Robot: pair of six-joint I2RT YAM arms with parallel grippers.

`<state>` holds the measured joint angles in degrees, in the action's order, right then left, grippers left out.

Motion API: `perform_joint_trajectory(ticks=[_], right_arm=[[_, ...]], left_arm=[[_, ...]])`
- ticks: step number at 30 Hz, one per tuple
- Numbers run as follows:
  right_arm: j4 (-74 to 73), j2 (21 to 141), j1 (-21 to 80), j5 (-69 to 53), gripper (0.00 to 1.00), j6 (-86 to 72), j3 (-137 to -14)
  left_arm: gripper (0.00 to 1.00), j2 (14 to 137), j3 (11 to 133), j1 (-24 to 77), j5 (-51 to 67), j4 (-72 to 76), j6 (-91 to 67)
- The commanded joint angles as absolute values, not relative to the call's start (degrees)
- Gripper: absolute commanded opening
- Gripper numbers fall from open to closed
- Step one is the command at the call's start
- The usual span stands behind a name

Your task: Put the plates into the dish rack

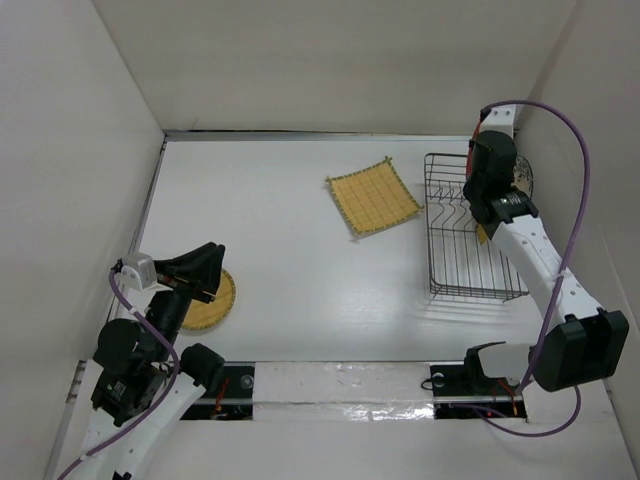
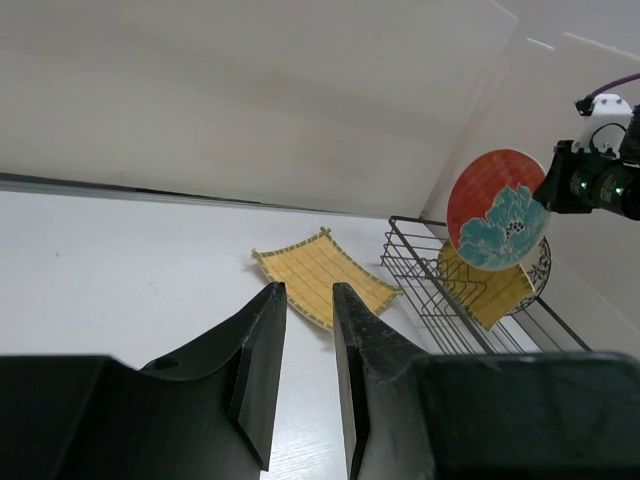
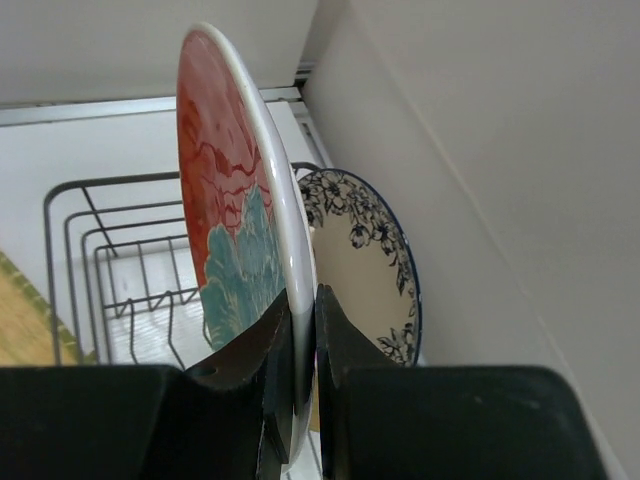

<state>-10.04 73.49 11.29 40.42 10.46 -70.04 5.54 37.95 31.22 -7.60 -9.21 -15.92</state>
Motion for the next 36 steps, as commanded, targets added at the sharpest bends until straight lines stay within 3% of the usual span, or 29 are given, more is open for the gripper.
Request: perform_joint_trajectory(ticks=[1,28,36], right_arm=[[3.9,71.9,12.9,48.3,0.00,16.4,-77.5],[5.6,81.4,15.1,56.0,0.00,27.9,-71.4],[4.2,81.5,15.6,55.0,0.00,24.6,-68.6]], left_arm=[[0.23,4.9,37.9,32.2,-7.3,-6.6,-15.8],[0.23,5.8,38.0,32.7,-9.7,-7.1,-15.8],[0.23,5.6,38.1,32.7,-9.7,-7.3,-15.8]])
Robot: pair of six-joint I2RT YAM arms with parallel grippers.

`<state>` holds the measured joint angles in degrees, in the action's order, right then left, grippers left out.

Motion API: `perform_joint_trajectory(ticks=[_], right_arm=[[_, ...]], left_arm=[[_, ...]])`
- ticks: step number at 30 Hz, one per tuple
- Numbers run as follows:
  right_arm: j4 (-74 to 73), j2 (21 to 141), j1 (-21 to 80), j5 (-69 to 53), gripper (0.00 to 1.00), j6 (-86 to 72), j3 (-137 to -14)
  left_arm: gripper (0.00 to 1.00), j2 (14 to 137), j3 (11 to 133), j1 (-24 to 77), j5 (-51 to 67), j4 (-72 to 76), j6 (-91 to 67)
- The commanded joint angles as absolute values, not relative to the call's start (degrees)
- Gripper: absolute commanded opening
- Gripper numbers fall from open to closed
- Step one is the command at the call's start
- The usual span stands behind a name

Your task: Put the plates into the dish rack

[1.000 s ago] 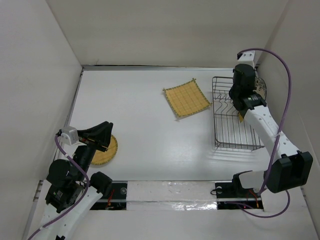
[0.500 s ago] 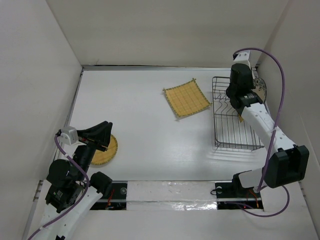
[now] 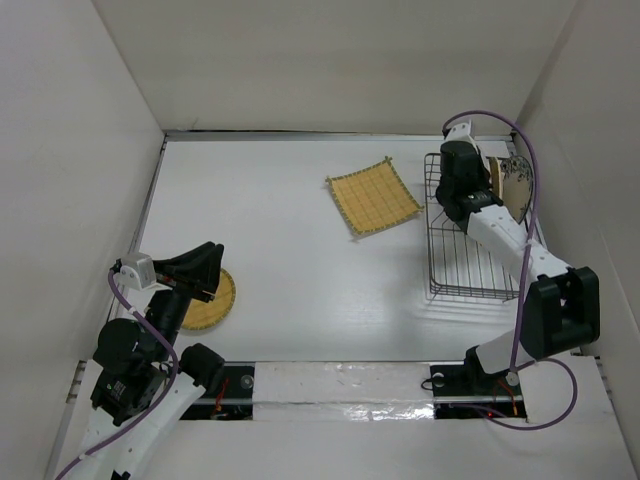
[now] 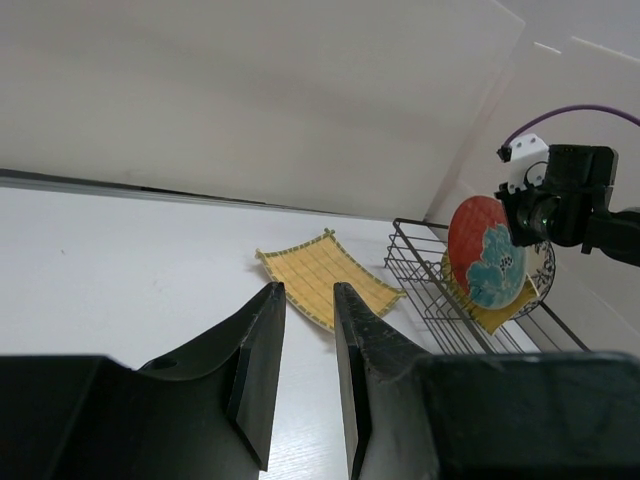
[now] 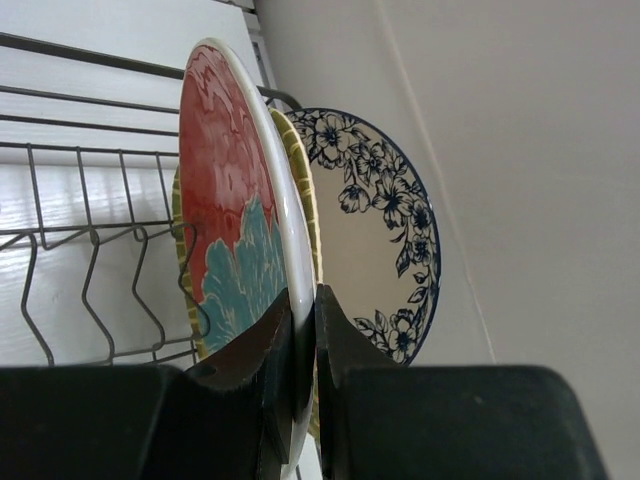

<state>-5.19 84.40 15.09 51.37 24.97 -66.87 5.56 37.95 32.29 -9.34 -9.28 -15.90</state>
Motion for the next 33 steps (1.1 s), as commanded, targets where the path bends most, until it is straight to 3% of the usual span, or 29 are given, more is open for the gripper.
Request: perform_joint_trajectory(ticks=[1,18,21,22,23,26,29,33], right_arm=[[3.3,81.3,15.6,54.4,0.00,23.3,-68.7],[-8.2,83.7,5.8,41.5,0.01,-3.2,-65.8],[-7.9,82.4,5.3,39.6,0.19,-7.7,-64.2],[-7.5,81.9,4.8,38.7,0.28,-8.7,-63.6],[-6.9,80.7,4.7,37.4,0.43,-9.3,-63.0],[-6.0,78.1,4.7,35.3,0.65,-12.3,-61.4],[-5.0,75.9,5.3,33.4,0.74,-14.3,-60.3],[-3.7,71.0,8.3,33.7,0.76,-15.4,-59.6]], left_arm=[[0.23,5.5,38.0,32.7,-9.7,-7.2,-15.8],[0.23,6.3,37.9,32.7,-9.6,-7.2,-15.8],[0.23,6.7,37.9,32.7,-9.6,-7.2,-15.8],[0.23,6.9,37.9,32.7,-9.5,-7.1,-15.8],[0.23,7.5,37.9,32.7,-9.4,-7.1,-15.9],[0.23,8.3,37.8,32.7,-9.6,-7.2,-15.8],[0.23,9.1,37.8,32.7,-10.4,-7.2,-15.8],[0.23,10.1,37.7,32.7,-11.5,-7.3,-15.6]])
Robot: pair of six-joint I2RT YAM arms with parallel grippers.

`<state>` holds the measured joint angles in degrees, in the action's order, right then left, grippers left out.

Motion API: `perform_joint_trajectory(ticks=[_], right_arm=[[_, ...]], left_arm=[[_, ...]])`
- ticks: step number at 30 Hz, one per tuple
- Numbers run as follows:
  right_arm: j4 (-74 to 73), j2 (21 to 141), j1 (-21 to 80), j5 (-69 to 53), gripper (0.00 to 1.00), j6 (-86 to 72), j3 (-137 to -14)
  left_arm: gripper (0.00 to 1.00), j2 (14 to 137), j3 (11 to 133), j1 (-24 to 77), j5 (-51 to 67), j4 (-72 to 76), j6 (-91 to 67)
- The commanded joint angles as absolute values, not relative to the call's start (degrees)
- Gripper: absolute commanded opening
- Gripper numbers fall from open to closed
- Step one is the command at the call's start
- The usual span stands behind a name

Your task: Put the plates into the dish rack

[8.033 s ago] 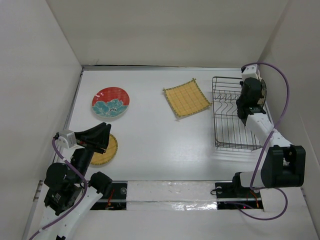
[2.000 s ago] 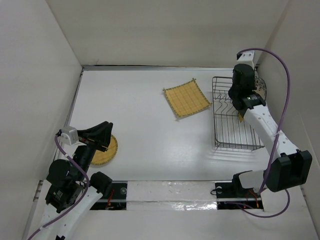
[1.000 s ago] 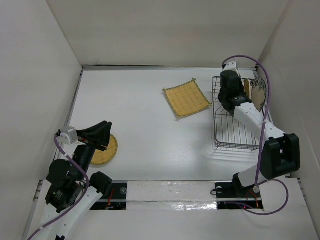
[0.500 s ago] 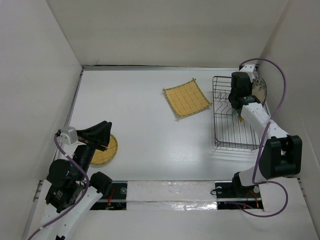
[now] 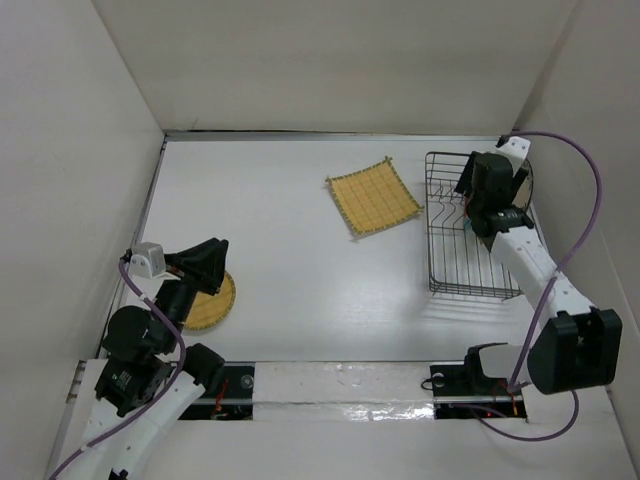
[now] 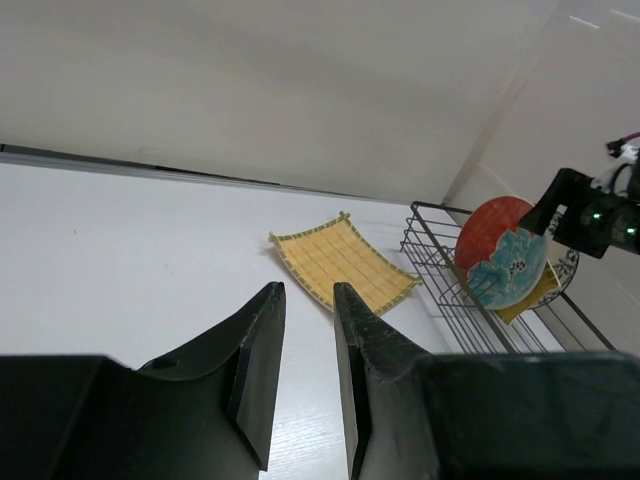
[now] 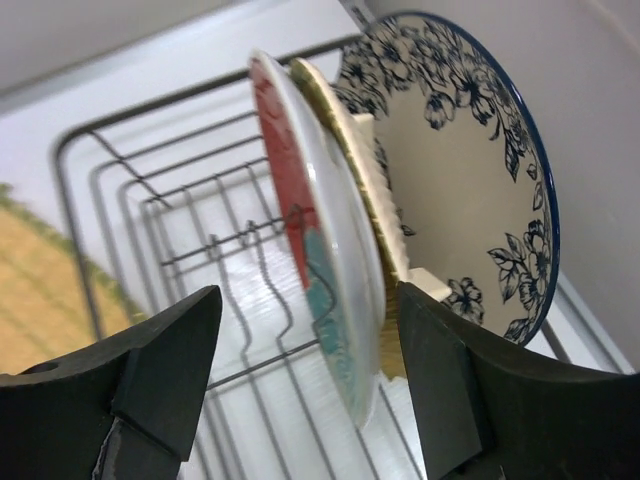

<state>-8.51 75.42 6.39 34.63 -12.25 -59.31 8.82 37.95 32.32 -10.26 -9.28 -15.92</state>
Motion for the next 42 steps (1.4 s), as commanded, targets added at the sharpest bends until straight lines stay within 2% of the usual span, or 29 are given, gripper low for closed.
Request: perform_joint_trajectory(ticks=[1,4,7,8,9,10,11,12,13,19,24,25,28,29,32,42], right_arm=[[-3.2,68.4,9.9,34.0,0.76,-15.4,-59.3],[-0.2,62.4,13.2,32.6,0.76,-15.3,-57.1],[5.8,59.4,18.4,25.5,0.65,-16.8,-53.3],[6.9,59.3,21.4,23.6,0.38,-17.7,-52.5],[9.4,59.8,23.0,19.5,0.22,-19.8,-50.8],[10.3,60.9,24.8,17.6,0.08,-20.9,-50.4],[11.2,64.4,26.6,14.4,0.00,-22.0,-50.1],[13.7,66.7,30.5,12.2,0.00,-24.3,-50.0],[14.9,69.3,32.4,9.8,0.00,-25.5,-50.4],[24.6,91.7,46.4,1.5,0.00,-35.8,-56.3],[36.1,106.3,51.8,-9.5,0.03,-42.9,-60.5],[36.3,110.4,52.7,-9.8,0.06,-43.8,-61.7],[36.4,115.3,56.5,-8.9,0.23,-46.0,-66.3],[36.9,117.5,57.7,-8.8,0.41,-46.8,-67.1],[38.4,121.6,58.6,-9.5,0.61,-50.4,-69.9],[34.1,132.0,60.9,-11.2,0.63,-56.4,-80.4]], left_arm=[[0.23,10.7,37.8,32.7,-11.9,-7.3,-15.7],[0.23,12.0,37.8,32.7,-13.1,-7.2,-15.6],[0.22,13.5,37.9,32.7,-14.4,-7.0,-15.4],[0.22,14.4,37.8,32.7,-15.2,-6.9,-15.3],[0.20,14.9,37.9,32.7,-15.6,-6.9,-15.3],[0.18,15.4,38.0,32.7,-16.1,-6.9,-15.2],[0.15,16.3,38.0,32.7,-16.7,-6.9,-15.1],[0.03,16.9,38.0,32.2,-16.8,-7.0,-15.1],[0.00,17.4,38.0,30.9,-16.8,-6.9,-15.2],[0.00,22.4,38.5,30.2,-19.9,-7.7,-15.5],[0.01,23.4,38.4,30.2,-22.1,-8.2,-15.7],[0.02,23.6,38.4,30.2,-22.1,-8.2,-15.7],[0.05,24.2,38.5,30.2,-22.0,-8.3,-15.7],[0.05,24.6,38.5,30.2,-21.8,-8.4,-15.7],[0.07,25.0,38.5,30.2,-21.4,-8.3,-15.6],[0.10,23.1,38.3,30.2,-18.7,-7.4,-15.4]])
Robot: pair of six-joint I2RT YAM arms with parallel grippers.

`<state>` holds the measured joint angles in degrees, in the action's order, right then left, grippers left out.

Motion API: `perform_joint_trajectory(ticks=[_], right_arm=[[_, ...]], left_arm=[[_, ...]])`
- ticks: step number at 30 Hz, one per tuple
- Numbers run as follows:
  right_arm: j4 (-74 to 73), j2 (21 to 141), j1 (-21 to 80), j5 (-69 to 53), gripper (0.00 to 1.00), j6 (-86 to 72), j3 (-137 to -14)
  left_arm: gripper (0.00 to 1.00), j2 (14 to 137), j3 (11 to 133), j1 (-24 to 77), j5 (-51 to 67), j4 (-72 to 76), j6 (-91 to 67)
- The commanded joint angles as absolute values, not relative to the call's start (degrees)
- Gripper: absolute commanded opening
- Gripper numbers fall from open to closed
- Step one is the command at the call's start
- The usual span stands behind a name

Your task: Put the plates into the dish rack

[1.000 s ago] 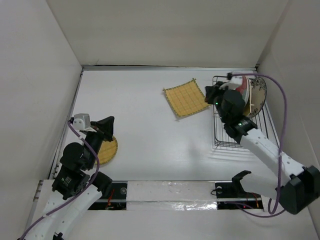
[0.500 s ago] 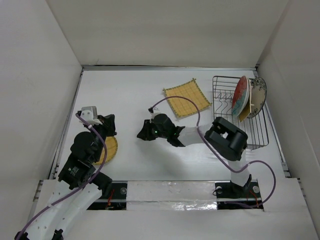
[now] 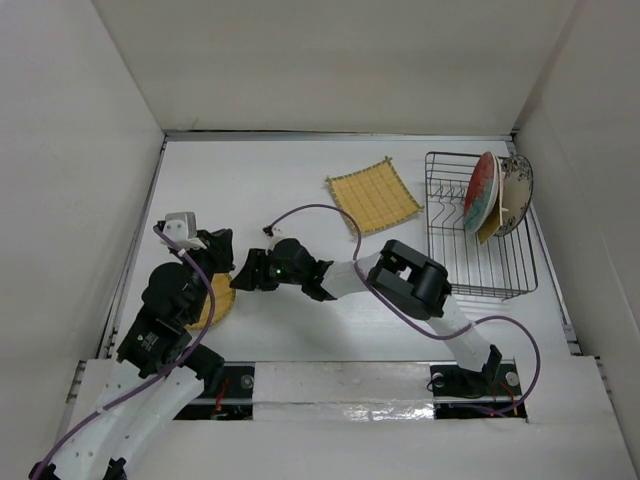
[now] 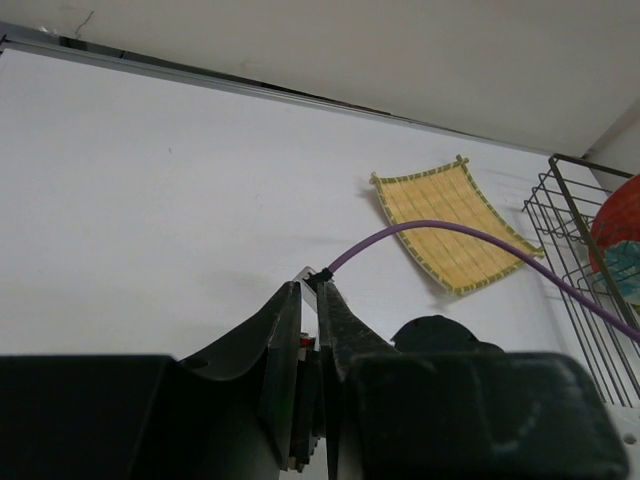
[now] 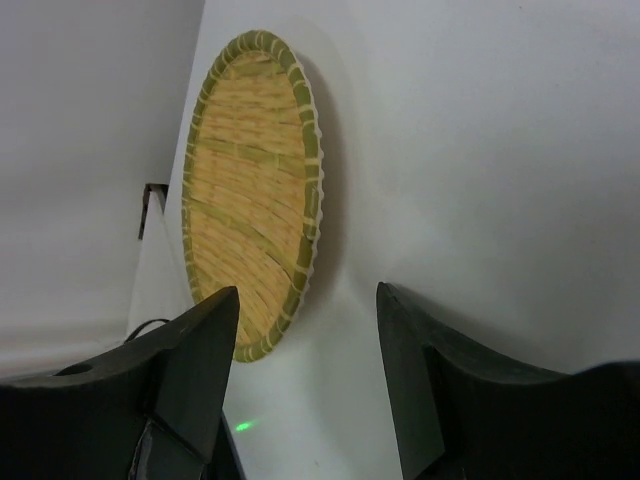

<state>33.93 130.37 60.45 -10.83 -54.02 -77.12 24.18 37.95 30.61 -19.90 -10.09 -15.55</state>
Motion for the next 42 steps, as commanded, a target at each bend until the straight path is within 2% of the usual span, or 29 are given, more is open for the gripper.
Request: perform_joint_trajectory(ticks=[1,5,10,17,23,29,30,31,36,42], right_arm=[[33.9,133.5,61.4,-11.2,0.63,-56.9,-81.1],[34.3,136.6,61.4,-12.5,0.63,-59.1,-84.0],[33.0,139.5,61.4,-14.5,0.58,-60.8,-88.2],[30.5,140.5,61.4,-14.8,0.40,-60.7,-90.3],[29.9,140.8,61.4,-15.3,0.34,-60.3,-90.4],[31.4,140.4,61.4,-16.4,0.15,-60.3,-89.6],[32.0,140.3,61.4,-16.9,0.05,-60.3,-89.3],[32.9,140.1,61.4,-17.2,0.00,-60.6,-89.0],[37.9,134.8,61.4,-16.4,0.00,-60.6,-85.3],[39.4,124.1,57.8,-11.8,0.00,-56.4,-77.9]], left_arm=[[0.11,23.1,38.2,30.2,-18.5,-7.3,-15.3],[0.11,22.4,38.3,30.2,-17.9,-7.1,-15.3],[0.12,21.9,38.1,30.2,-17.6,-6.9,-15.3],[0.13,21.4,38.1,30.2,-17.3,-6.8,-15.1],[0.13,21.3,38.1,30.2,-17.0,-6.8,-15.1],[0.13,20.7,38.1,30.2,-16.9,-6.8,-15.2],[0.13,20.7,38.1,30.2,-16.8,-6.8,-15.1],[0.13,20.7,38.1,30.2,-16.7,-6.8,-15.2],[0.15,20.1,38.1,30.2,-16.3,-6.8,-15.1],[0.30,18.4,37.6,30.2,-13.5,-5.9,-14.6]])
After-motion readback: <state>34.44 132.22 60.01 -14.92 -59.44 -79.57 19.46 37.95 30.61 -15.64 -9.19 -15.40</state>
